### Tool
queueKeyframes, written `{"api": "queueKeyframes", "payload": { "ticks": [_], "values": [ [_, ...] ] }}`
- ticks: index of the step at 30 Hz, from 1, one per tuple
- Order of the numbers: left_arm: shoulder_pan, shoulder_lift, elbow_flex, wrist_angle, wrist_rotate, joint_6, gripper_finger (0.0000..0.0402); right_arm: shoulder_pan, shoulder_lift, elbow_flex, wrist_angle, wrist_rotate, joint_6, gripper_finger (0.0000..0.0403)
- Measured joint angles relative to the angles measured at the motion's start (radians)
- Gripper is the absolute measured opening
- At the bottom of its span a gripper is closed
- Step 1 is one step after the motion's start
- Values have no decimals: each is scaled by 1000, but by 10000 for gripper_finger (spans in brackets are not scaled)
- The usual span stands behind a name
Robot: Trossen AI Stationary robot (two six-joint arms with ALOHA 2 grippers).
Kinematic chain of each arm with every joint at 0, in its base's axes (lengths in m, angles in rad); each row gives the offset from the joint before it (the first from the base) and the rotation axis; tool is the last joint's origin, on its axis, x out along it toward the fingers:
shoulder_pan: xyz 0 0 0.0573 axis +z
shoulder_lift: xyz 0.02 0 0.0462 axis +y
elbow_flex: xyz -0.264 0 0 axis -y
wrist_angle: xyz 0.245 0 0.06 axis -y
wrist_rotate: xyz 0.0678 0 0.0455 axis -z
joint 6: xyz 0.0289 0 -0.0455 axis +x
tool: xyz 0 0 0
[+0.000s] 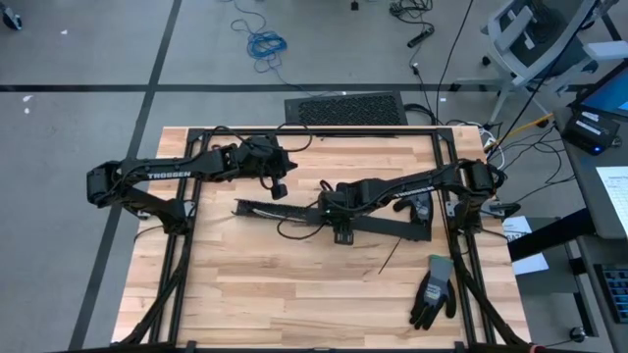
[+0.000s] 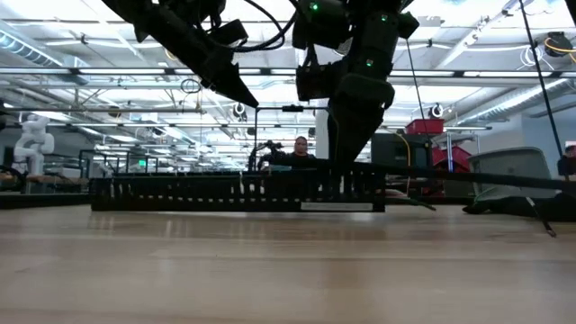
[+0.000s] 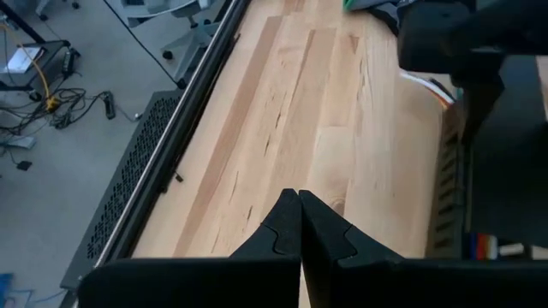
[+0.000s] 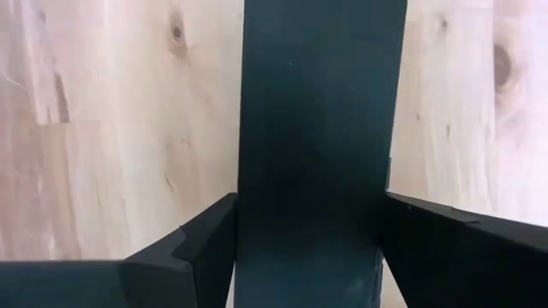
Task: Ziptie cables
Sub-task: Close the black cable duct cover
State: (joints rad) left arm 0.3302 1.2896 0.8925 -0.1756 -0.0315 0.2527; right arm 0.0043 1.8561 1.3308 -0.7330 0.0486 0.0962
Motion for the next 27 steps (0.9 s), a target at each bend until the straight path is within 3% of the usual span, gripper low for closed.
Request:
{"api": "queueKeyframes", "payload": {
  "ticks": [10,20,24,27],
  "values": [
    [0,0,0,-6,0,20,0,-21,-12,2,-8,-44,19,223],
    [0,0,0,-115,2,25,0,-24,-12,2,-18,-49,33,223],
    [1,0,-25,-96,110,72,0,-25,-12,2,-21,-47,25,223],
    [1,11,-76,-81,133,104,0,-25,-12,2,-21,-49,23,223]
  ]
}}
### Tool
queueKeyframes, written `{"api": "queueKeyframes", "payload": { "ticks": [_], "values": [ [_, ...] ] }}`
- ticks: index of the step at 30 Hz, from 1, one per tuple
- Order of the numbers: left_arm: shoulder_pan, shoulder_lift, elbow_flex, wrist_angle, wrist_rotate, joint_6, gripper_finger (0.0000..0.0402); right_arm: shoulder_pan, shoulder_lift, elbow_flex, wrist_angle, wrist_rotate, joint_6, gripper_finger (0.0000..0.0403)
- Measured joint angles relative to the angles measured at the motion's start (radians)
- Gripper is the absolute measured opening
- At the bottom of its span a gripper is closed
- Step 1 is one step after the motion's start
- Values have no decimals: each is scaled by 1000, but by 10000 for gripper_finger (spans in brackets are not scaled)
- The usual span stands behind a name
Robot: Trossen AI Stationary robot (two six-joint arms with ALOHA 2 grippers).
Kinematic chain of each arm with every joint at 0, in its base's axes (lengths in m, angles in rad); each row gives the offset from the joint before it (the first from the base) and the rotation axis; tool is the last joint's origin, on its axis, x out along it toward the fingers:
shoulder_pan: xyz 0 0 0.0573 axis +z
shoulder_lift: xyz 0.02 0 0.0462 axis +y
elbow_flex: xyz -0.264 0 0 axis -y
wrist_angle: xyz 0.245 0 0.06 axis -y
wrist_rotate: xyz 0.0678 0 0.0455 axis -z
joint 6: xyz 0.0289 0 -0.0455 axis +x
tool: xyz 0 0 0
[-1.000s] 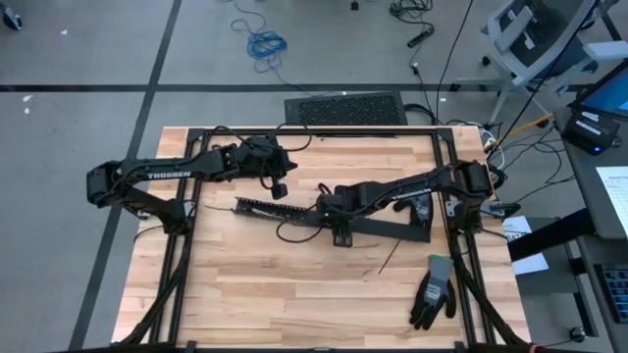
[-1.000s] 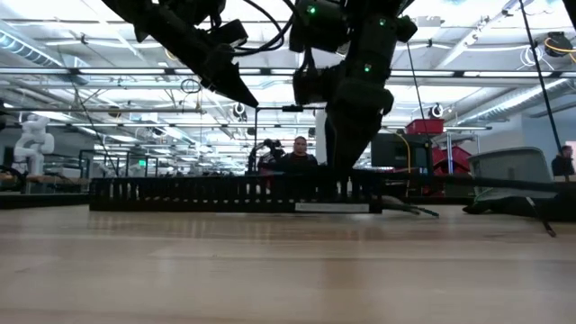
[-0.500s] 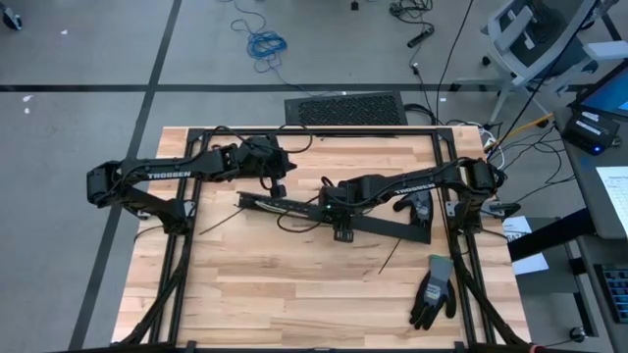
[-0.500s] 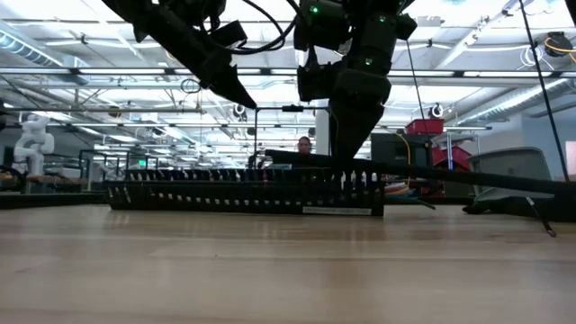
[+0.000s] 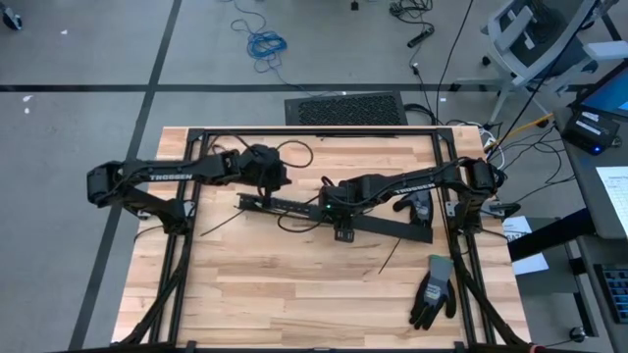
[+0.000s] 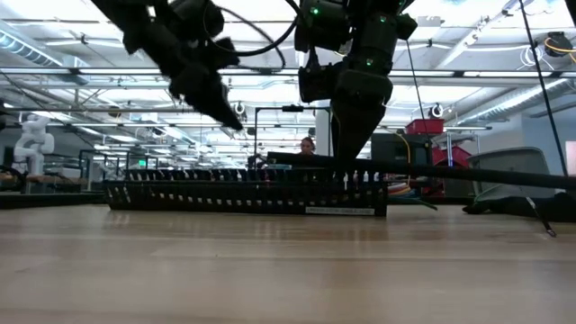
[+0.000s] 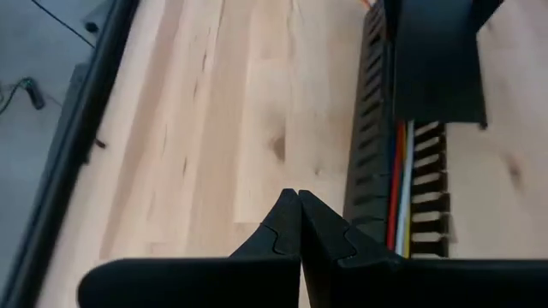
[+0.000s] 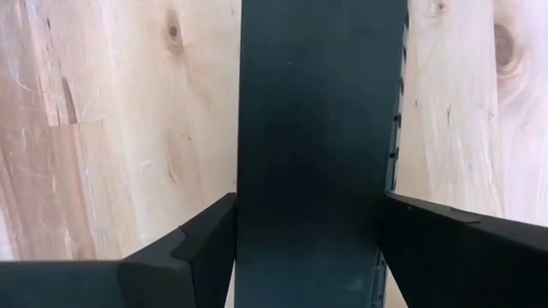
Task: Ziptie cables
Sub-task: Close the black cable duct cover
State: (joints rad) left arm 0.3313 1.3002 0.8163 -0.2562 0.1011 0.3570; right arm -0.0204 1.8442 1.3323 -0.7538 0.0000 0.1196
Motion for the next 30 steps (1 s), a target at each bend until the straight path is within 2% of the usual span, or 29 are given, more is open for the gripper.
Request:
{"api": "queueKeyframes", "payload": {
  "ticks": [3,7,20,23,25,30],
  "values": [
    [3,23,-67,80,18,-11,0,0,0,0,1,-1,0,223],
    [-7,71,-131,141,117,-39,0,0,0,0,0,-2,0,224],
    [-51,136,-137,191,289,-64,0,0,0,1,1,-2,-1,224],
    [-59,165,-137,199,282,-54,0,0,0,1,1,-2,-8,224],
    [-57,198,-137,204,235,-56,0,0,0,1,1,-2,-8,224],
    [-56,294,-135,302,184,-60,0,-1,0,1,4,-8,-8,224]
  ]
}}
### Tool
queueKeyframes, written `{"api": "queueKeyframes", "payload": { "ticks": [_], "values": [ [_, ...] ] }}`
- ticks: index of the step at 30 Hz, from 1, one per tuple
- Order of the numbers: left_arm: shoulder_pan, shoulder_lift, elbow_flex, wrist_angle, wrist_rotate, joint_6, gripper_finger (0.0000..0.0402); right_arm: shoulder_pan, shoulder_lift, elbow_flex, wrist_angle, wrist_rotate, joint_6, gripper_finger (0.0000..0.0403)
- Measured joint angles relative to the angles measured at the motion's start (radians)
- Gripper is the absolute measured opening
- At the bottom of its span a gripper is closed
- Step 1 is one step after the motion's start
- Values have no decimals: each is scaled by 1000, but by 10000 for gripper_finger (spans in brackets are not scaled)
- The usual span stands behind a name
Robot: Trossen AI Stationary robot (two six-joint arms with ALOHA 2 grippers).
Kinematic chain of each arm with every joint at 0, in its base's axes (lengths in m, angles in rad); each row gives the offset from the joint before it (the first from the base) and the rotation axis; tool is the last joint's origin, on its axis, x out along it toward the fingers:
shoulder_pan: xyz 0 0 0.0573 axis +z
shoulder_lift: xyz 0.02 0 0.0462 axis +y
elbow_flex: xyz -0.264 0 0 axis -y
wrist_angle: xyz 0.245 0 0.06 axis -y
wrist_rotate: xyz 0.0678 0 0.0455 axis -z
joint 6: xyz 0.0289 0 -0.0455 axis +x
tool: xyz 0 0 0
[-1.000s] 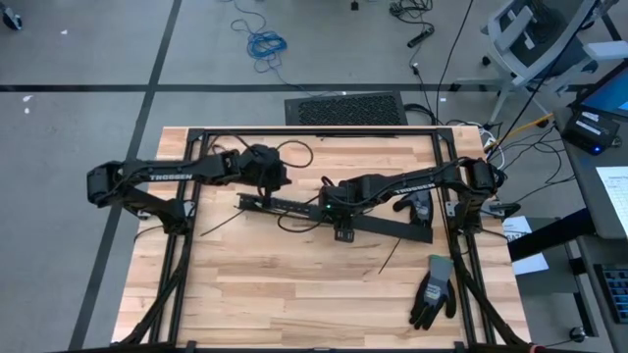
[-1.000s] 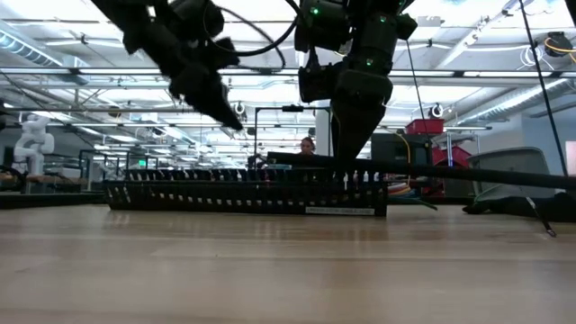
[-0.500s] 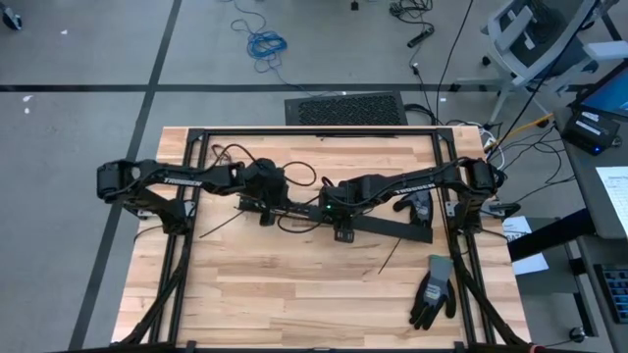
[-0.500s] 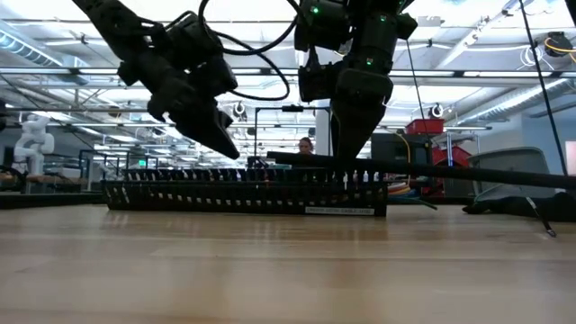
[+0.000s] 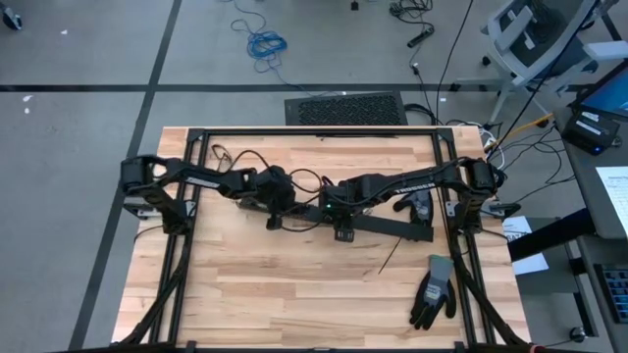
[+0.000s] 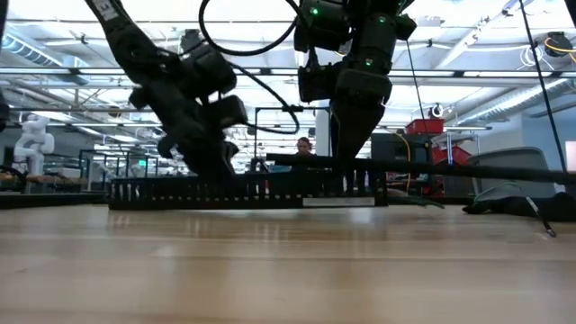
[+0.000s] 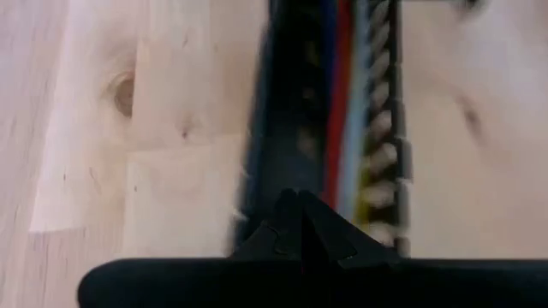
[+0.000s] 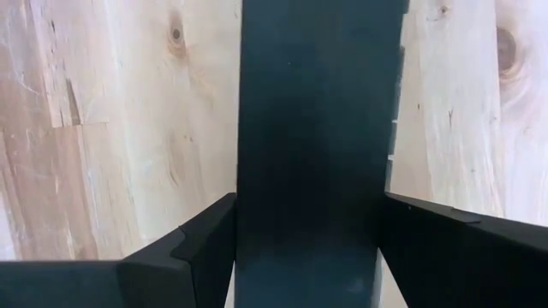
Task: Ziptie cables
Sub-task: Close the black cable duct cover
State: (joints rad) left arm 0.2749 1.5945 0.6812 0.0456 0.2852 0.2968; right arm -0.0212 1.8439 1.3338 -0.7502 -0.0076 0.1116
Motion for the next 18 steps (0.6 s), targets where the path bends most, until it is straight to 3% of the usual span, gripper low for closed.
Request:
{"api": "queueKeyframes", "payload": {
  "ticks": [7,11,18],
  "values": [
    [-1,90,3,75,11,-42,0,2,-20,1,7,-18,-3,224],
    [-10,88,3,66,50,-124,0,-4,-46,2,-1,-10,-2,224],
    [-66,74,-1,94,19,-192,0,-33,-63,2,-131,0,-42,224]
  ]
}}
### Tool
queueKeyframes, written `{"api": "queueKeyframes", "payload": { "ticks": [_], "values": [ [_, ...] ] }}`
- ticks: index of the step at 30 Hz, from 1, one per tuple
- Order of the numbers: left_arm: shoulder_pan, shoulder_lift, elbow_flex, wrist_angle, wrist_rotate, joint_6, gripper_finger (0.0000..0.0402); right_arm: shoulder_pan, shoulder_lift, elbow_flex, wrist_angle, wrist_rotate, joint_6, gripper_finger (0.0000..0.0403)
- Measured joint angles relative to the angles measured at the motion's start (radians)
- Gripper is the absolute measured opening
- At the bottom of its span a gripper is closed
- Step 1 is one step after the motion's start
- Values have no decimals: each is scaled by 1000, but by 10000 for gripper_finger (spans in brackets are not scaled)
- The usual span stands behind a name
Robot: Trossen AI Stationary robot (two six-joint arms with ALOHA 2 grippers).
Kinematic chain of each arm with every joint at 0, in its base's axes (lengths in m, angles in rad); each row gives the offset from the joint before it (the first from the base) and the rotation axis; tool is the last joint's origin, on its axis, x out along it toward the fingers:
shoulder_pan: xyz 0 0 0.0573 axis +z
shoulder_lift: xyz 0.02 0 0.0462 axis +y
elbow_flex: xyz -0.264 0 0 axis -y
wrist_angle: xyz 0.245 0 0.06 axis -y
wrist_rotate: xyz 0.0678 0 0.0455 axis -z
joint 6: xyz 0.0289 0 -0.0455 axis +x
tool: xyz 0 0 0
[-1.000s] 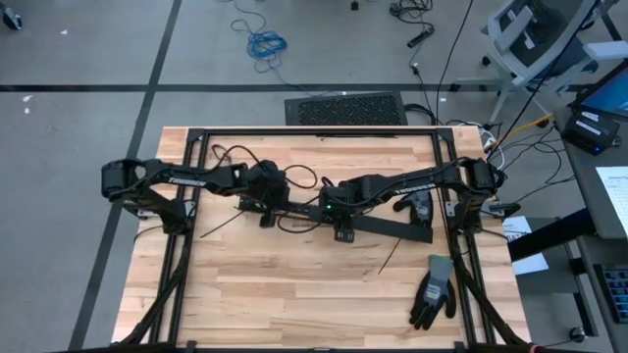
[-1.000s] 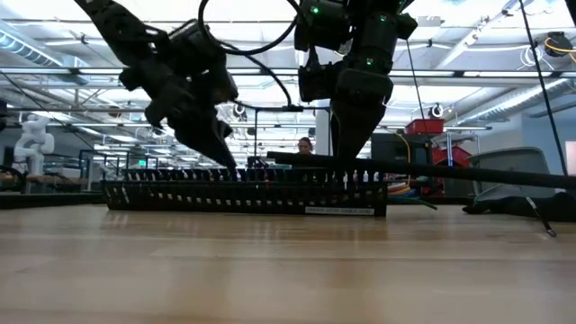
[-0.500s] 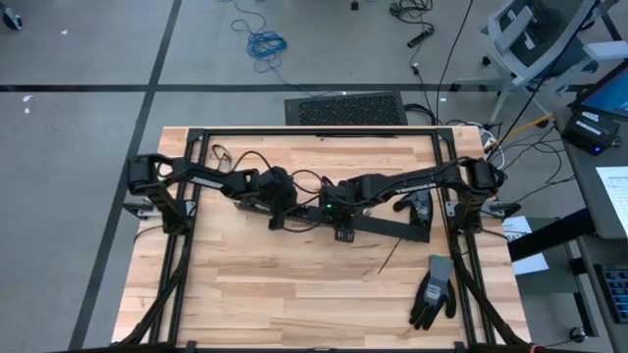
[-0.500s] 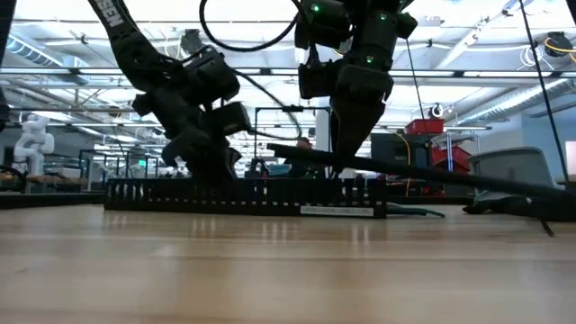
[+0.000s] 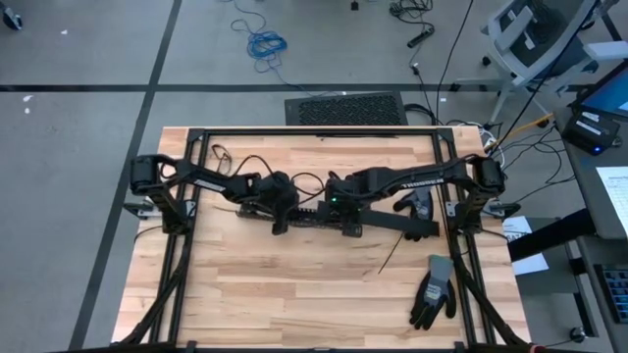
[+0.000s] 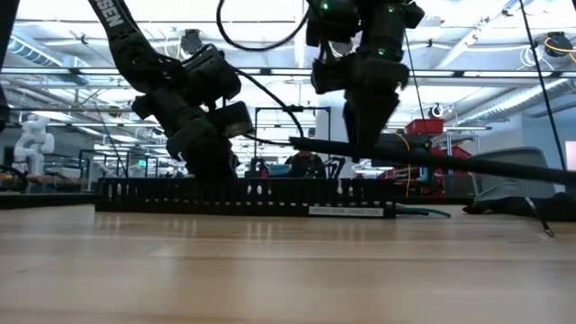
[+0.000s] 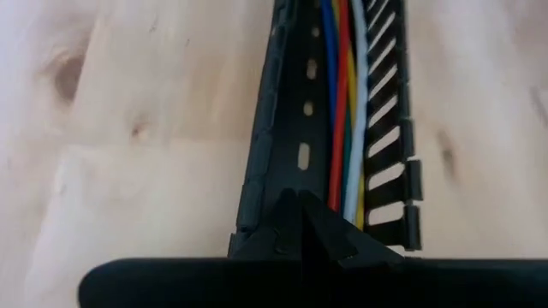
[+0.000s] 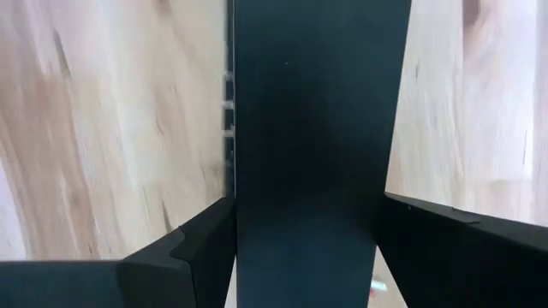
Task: Ziptie cables
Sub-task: Close the black cable duct cover
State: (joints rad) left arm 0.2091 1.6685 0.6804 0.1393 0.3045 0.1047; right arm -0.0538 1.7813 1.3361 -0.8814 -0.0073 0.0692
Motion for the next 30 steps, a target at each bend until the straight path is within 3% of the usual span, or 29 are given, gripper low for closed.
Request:
{"api": "queueKeyframes", "payload": {
  "ticks": [3,10,18,23,30],
  "values": [
    [-24,2,-1,53,-8,-35,0,-11,0,0,-23,-19,-19,224],
    [-57,3,-2,93,-163,-158,0,-10,0,0,-25,-51,-18,224],
    [-80,3,-2,136,-198,-254,0,-12,1,49,-50,-46,-6,224],
    [-100,-18,11,139,-185,-242,0,-15,5,50,-98,-46,-6,224],
    [-97,-121,28,125,-186,-82,0,-15,5,67,-113,-54,-6,224]
  ]
}}
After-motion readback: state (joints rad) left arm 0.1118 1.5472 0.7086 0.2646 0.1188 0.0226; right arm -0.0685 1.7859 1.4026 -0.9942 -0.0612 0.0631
